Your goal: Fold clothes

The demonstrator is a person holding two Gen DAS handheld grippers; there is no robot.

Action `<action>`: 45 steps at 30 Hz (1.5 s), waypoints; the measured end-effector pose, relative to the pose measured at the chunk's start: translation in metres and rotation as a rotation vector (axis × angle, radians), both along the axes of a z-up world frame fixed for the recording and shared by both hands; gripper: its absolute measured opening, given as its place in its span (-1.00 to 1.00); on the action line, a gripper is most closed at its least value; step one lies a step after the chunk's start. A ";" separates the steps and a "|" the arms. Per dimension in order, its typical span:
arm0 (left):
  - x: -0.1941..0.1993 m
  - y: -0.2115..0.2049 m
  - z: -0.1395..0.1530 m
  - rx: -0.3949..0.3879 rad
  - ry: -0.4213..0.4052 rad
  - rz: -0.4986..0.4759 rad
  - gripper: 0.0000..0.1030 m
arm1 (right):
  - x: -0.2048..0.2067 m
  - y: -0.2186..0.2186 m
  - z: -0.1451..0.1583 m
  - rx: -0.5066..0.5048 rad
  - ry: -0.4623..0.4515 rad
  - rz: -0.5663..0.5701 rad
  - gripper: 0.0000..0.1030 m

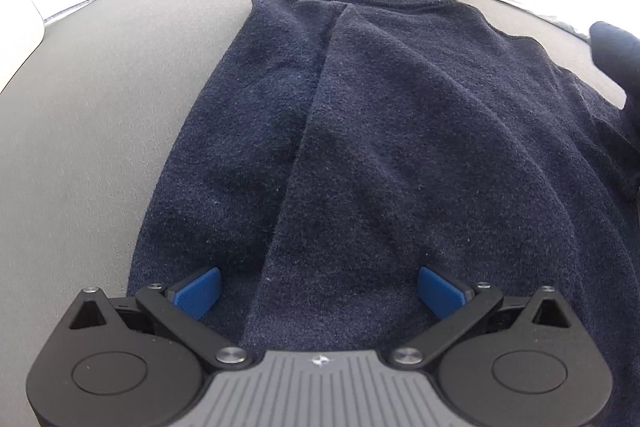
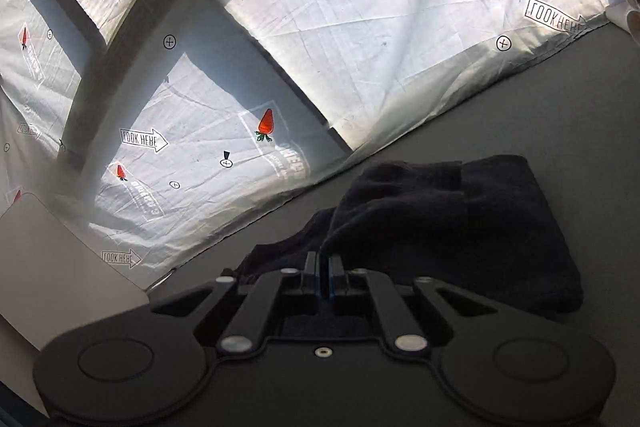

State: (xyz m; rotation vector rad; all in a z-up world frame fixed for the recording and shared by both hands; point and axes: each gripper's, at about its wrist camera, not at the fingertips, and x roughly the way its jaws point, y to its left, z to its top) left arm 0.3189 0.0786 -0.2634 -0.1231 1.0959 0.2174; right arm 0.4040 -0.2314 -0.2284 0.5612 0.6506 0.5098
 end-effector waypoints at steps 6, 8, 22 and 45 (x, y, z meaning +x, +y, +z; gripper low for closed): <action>-0.005 0.001 0.001 0.002 -0.016 -0.029 1.00 | -0.001 0.025 -0.030 0.080 0.172 0.089 -0.53; -0.005 0.001 0.001 0.003 -0.020 -0.034 1.00 | -0.006 0.017 -0.028 0.048 0.158 0.045 -0.49; -0.003 0.006 0.008 -0.054 -0.009 -0.019 0.99 | -0.050 -0.034 -0.042 -0.498 -0.031 -0.176 0.66; 0.040 -0.095 0.050 -0.075 -0.179 -0.383 0.76 | -0.036 -0.040 -0.081 -0.671 0.001 -0.312 1.00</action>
